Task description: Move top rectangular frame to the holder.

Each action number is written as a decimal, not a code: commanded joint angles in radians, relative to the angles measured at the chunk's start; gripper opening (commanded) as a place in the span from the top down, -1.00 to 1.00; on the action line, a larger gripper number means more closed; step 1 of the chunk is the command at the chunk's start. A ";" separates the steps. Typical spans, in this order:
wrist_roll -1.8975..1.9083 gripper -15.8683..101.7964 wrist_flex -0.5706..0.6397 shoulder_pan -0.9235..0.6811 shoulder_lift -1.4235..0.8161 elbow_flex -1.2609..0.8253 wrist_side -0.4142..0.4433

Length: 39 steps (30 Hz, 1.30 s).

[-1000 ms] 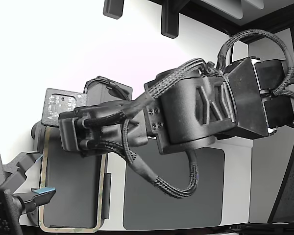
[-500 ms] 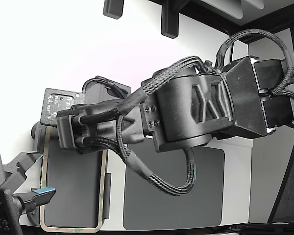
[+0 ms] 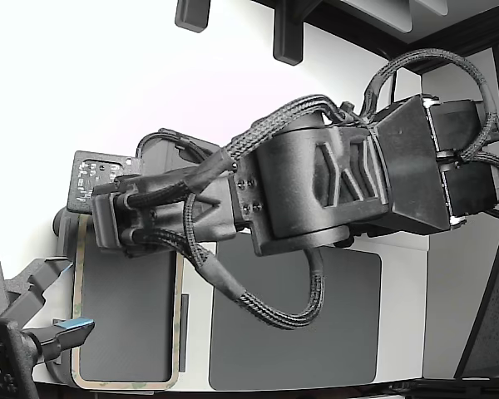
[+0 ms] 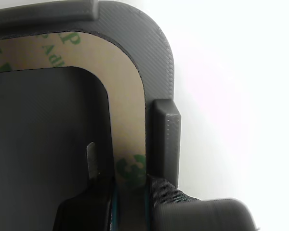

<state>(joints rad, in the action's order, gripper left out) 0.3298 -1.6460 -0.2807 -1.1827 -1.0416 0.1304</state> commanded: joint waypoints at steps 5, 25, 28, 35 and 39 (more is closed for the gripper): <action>0.000 0.91 -0.009 0.020 -0.017 0.028 0.006; -0.021 0.91 -0.009 0.021 0.000 0.026 0.000; -0.026 0.91 -0.009 0.021 0.002 0.026 0.002; -0.071 0.37 -0.008 0.021 0.003 0.032 -0.009; -0.091 -0.42 -0.008 0.023 0.006 0.038 -0.015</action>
<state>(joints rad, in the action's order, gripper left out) 0.2439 -1.6460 -0.2746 -1.1536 -1.0339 0.1181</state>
